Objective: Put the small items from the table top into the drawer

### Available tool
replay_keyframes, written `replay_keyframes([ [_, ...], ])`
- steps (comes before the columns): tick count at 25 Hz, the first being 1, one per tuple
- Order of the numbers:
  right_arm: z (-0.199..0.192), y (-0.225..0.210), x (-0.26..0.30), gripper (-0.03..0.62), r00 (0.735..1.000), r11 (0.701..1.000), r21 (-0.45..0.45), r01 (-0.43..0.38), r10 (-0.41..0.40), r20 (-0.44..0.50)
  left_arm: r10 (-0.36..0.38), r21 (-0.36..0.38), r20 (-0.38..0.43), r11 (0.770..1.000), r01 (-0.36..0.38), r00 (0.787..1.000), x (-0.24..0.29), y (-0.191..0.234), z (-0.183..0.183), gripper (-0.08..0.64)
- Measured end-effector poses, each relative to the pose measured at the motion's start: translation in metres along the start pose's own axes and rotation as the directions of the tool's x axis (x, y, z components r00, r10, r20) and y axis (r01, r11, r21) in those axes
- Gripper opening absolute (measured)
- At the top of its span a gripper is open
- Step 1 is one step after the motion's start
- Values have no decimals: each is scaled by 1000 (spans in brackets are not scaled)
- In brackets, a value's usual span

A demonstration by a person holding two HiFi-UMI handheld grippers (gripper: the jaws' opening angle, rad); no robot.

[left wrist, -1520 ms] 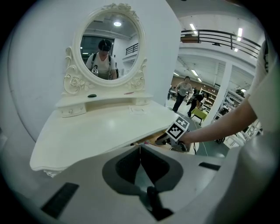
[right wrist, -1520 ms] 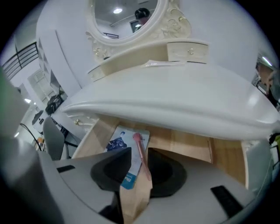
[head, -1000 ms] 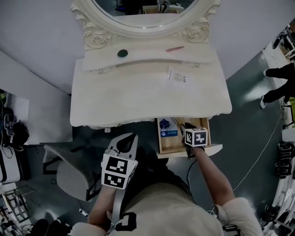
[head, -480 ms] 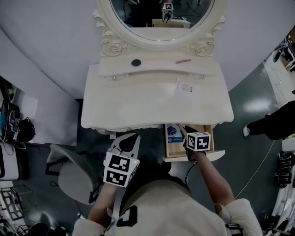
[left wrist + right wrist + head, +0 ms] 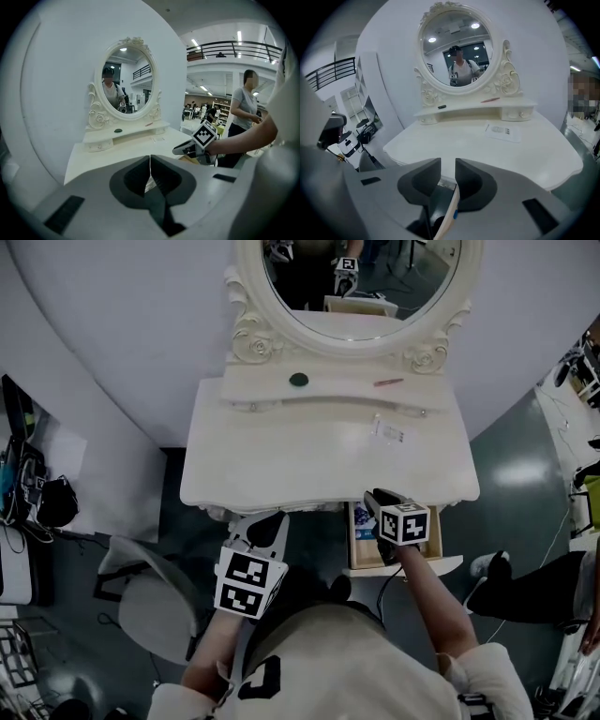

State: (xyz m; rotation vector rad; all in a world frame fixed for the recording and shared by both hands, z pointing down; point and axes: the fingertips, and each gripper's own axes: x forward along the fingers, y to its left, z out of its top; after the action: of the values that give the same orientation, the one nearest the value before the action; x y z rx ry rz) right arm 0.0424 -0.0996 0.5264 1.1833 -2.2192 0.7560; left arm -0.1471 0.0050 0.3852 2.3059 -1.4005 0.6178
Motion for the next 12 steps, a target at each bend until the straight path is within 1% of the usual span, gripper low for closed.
replay_keyframes([
  [7, 38, 41, 6, 107, 998, 998, -51, -36, 39, 59, -21, 6, 3, 1000, 21, 1000, -8, 18, -4, 57],
  [12, 60, 57, 8, 106, 994, 992, -109, -62, 71, 78, -36, 6, -13, 999, 36, 999, 0, 16, -5, 57],
])
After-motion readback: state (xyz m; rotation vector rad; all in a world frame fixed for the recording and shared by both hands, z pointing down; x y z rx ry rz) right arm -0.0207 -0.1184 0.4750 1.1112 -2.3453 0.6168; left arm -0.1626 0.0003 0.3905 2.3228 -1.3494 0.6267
